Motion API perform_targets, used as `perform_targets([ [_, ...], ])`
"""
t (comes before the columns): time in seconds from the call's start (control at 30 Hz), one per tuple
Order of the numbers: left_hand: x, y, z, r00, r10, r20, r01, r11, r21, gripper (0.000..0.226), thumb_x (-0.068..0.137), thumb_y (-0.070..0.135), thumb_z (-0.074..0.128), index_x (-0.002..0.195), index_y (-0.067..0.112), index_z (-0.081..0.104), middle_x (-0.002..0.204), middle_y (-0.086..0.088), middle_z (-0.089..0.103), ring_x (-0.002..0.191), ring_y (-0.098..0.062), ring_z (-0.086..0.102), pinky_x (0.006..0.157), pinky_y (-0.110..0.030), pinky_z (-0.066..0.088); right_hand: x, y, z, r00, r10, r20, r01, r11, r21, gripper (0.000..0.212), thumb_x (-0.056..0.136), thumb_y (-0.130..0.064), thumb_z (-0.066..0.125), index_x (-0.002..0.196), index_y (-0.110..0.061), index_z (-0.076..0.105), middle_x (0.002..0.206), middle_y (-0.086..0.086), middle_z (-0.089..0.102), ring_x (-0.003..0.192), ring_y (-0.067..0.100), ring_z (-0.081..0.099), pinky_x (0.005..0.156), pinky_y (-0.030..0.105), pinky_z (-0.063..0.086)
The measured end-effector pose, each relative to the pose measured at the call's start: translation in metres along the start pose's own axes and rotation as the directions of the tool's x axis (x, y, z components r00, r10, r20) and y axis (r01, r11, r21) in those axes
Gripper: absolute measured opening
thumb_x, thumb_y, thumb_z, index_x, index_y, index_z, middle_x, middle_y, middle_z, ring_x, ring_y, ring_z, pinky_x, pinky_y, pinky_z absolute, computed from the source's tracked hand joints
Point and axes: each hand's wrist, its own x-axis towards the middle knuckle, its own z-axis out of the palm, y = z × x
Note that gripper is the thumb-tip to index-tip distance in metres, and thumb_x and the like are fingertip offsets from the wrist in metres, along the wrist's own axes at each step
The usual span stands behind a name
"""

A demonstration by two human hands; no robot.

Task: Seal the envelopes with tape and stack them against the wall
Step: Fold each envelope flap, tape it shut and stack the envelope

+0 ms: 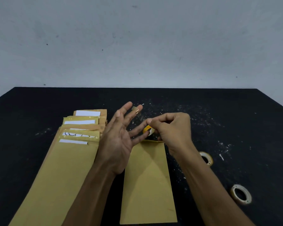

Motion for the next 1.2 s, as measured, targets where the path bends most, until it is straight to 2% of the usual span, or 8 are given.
perform_targets([
  [0.23,-0.009,-0.002,-0.006,0.999,0.018,0.037,-0.027,0.961,0.275,0.044,0.099,0.049,0.037,0.140,0.037,0.044,0.137,0.024,0.057,0.142,-0.011,0.039,0.120,-0.054,0.022,-0.011,-0.014,-0.008,0.997,-0.012,0.070,0.005,0.994,0.112,0.016,0.095,-0.013,0.065,0.078,-0.013,0.068,0.069,0.007,0.065,0.065,0.019,0.062,0.050,0.028,0.052],
  [0.4,-0.021,-0.003,-0.007,0.984,0.143,0.106,-0.178,0.807,0.563,0.045,0.099,0.043,0.044,0.143,0.039,0.040,0.127,0.042,0.055,0.129,0.014,0.043,0.105,-0.013,0.037,-0.016,-0.032,-0.024,0.933,-0.002,0.359,-0.156,0.898,0.411,0.016,0.103,-0.011,0.049,0.089,-0.010,0.057,0.103,0.014,0.076,0.100,0.024,0.073,0.065,0.033,0.060],
  [0.47,-0.021,0.000,-0.010,0.972,0.198,0.126,-0.229,0.689,0.688,0.048,0.101,0.046,0.044,0.148,0.046,0.032,0.127,0.048,0.048,0.132,0.015,0.039,0.113,-0.022,0.033,-0.019,-0.032,-0.027,0.918,-0.043,0.394,-0.155,0.877,0.455,0.016,0.103,-0.009,0.046,0.088,-0.011,0.052,0.106,0.017,0.075,0.103,0.026,0.072,0.067,0.034,0.060],
  [0.57,-0.022,0.005,-0.012,0.953,0.242,0.181,-0.277,0.458,0.845,0.053,0.100,0.051,0.034,0.151,0.048,0.023,0.153,0.023,0.039,0.148,-0.001,0.021,0.122,-0.043,0.023,-0.023,-0.027,-0.027,0.908,-0.095,0.407,-0.133,0.857,0.498,0.016,0.103,-0.009,0.043,0.089,-0.012,0.050,0.111,0.019,0.074,0.106,0.029,0.071,0.066,0.032,0.060],
  [0.67,-0.023,0.012,-0.014,0.945,0.300,0.128,-0.228,0.326,0.918,0.053,0.102,0.049,0.033,0.152,0.032,0.033,0.152,0.004,0.045,0.147,-0.008,0.027,0.119,-0.037,0.028,-0.024,-0.025,-0.026,0.908,-0.129,0.399,-0.138,0.805,0.576,0.019,0.104,-0.011,0.037,0.088,-0.014,0.047,0.112,0.021,0.073,0.103,0.028,0.071,0.063,0.030,0.059],
  [0.77,-0.024,0.021,-0.015,0.934,0.355,-0.038,-0.177,0.555,0.813,0.032,0.103,0.036,0.047,0.123,0.019,0.066,0.113,0.008,0.072,0.110,0.001,0.061,0.097,-0.027,0.049,-0.024,-0.026,-0.027,0.909,-0.131,0.397,-0.145,0.791,0.594,0.020,0.104,-0.012,0.037,0.087,-0.015,0.047,0.111,0.021,0.073,0.101,0.027,0.072,0.060,0.028,0.058],
  [0.87,-0.022,0.030,-0.008,0.981,0.111,-0.162,-0.031,0.900,0.434,0.028,0.092,0.033,0.058,0.100,0.011,0.074,0.097,-0.003,0.077,0.100,-0.012,0.071,0.083,-0.036,0.054,-0.023,-0.025,-0.025,0.903,-0.108,0.417,-0.173,0.796,0.580,0.020,0.103,-0.013,0.038,0.086,-0.016,0.048,0.111,0.021,0.073,0.101,0.029,0.072,0.059,0.028,0.058],
  [1.2,-0.011,0.014,-0.017,0.970,0.198,-0.139,-0.064,0.762,0.645,0.016,0.090,0.015,0.070,0.076,0.012,0.075,0.073,-0.002,0.074,0.067,-0.007,0.065,0.061,-0.023,0.049,-0.019,-0.017,-0.022,0.900,0.059,0.432,-0.230,0.906,0.356,0.014,0.103,-0.012,0.048,0.091,-0.009,0.054,0.105,0.017,0.075,0.086,0.028,0.076,0.047,0.027,0.055],
])
